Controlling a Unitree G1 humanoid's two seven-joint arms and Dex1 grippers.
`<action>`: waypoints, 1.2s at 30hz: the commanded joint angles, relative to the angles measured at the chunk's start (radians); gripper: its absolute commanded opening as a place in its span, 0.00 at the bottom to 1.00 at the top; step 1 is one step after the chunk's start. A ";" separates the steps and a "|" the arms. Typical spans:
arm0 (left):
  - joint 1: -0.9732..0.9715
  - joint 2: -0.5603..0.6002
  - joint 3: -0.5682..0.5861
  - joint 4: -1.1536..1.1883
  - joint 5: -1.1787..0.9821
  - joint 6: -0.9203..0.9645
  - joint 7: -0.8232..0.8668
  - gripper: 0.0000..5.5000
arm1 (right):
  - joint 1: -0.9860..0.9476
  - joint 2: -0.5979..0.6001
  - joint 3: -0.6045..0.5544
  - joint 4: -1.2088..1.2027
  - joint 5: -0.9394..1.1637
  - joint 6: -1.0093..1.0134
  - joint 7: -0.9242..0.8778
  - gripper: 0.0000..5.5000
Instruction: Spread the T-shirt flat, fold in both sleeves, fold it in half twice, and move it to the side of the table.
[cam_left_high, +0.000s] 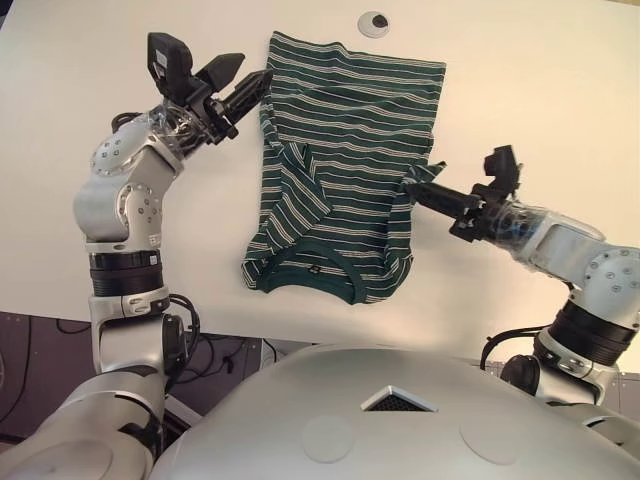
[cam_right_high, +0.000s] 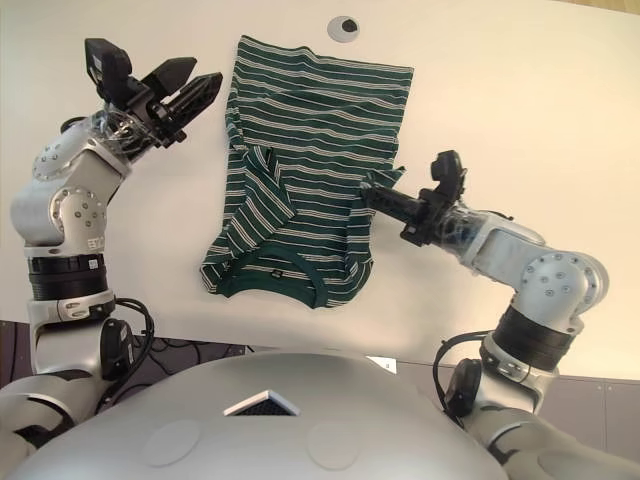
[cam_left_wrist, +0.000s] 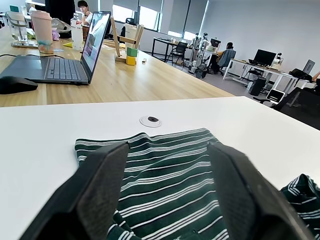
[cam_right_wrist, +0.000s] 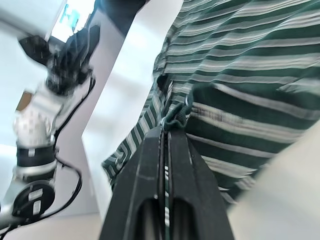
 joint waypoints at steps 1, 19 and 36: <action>-0.028 0.008 -0.005 0.029 0.014 -0.014 -0.012 0.52 | 0.026 0.012 0.089 -0.026 -0.027 -0.009 -0.028 0.00; 0.380 0.433 -0.006 0.076 0.203 -0.533 -0.542 0.52 | 0.315 -0.404 0.187 -0.120 -0.331 -0.507 0.258 0.37; 0.545 0.513 -0.271 0.443 0.514 -1.693 -0.542 0.61 | 0.807 -0.454 0.511 -0.009 -1.117 -1.738 0.422 0.52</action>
